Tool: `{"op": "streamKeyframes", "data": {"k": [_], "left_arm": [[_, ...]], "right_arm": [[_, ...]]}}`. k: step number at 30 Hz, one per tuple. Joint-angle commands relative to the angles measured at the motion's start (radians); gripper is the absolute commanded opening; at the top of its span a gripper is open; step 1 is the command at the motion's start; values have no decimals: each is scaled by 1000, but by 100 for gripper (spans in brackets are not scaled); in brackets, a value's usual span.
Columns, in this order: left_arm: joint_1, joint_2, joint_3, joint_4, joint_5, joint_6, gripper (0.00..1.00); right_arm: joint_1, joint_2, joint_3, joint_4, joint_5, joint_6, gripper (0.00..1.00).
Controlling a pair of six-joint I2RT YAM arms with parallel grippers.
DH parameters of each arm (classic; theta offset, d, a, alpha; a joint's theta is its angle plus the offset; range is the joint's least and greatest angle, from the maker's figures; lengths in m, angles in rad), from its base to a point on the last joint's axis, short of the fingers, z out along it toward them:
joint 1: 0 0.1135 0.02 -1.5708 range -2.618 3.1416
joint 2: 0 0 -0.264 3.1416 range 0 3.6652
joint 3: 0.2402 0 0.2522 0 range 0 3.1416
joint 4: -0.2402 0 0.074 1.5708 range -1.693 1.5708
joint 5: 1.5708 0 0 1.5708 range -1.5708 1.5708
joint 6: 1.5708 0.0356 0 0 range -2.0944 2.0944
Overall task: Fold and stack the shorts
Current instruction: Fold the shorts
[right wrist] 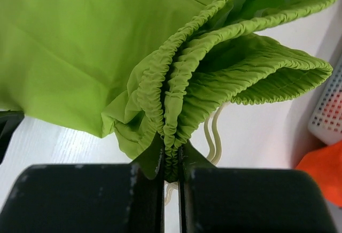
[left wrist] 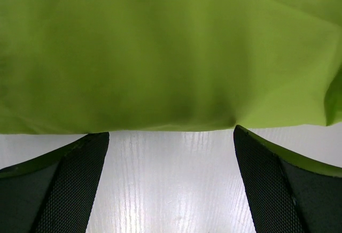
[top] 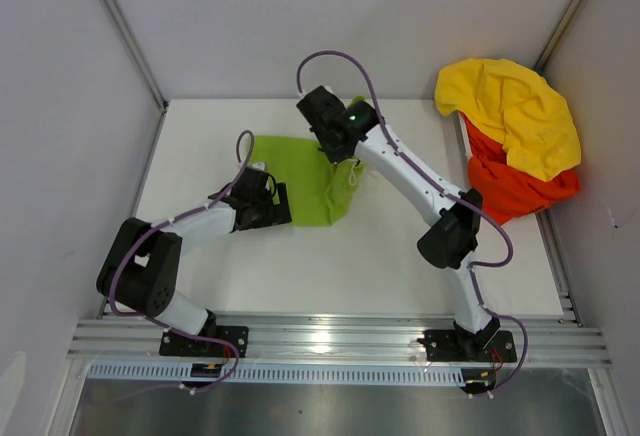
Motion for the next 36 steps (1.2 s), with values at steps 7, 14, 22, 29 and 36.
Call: {"op": "streamKeyframes", "data": {"k": [7, 14, 22, 29, 36], "left_arm": [[4, 3, -46, 98, 0, -12, 99], [3, -52, -69, 109, 15, -24, 99], [4, -201, -48, 44, 81, -63, 99], [34, -252, 35, -37, 24, -40, 99], [111, -120, 119, -30, 7, -21, 99]], "right_arm": [[79, 83, 103, 108, -12, -176, 4], [34, 29, 41, 164, -38, -135, 2], [-25, -254, -379, 304, -81, -123, 2], [-60, -482, -666, 353, -95, -87, 2], [-88, -586, -769, 318, -116, -71, 3]]}}
